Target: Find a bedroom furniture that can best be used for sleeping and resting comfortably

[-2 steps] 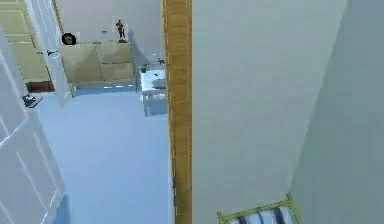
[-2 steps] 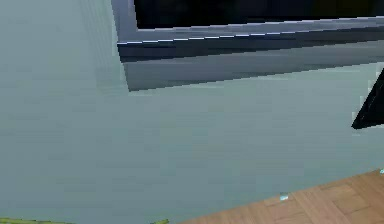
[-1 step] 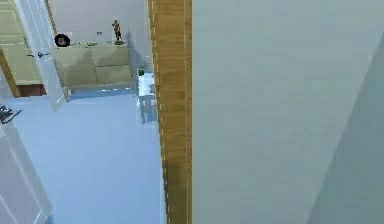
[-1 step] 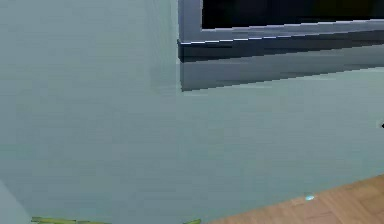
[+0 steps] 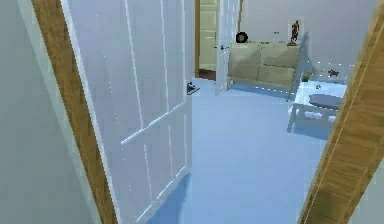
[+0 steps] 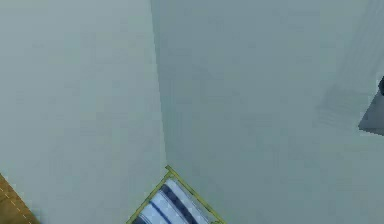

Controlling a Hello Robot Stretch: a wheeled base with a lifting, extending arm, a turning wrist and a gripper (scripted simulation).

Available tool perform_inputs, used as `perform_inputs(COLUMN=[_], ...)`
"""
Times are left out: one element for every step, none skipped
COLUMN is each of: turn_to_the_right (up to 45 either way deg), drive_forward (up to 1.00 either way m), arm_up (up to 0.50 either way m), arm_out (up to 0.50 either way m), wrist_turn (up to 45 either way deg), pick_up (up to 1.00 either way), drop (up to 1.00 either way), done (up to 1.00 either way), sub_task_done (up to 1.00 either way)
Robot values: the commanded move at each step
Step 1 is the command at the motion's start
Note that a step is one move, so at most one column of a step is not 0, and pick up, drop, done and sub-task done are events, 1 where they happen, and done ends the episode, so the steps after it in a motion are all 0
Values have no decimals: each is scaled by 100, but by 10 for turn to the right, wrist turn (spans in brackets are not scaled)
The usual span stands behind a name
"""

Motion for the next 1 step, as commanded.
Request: perform_inputs(turn_to_the_right=[-60], drive_forward=[0], arm_up=[0], arm_out=[0], wrist_turn=[0], pick_up=[0], drop=[0], done=[0], sub_task_done=[0])
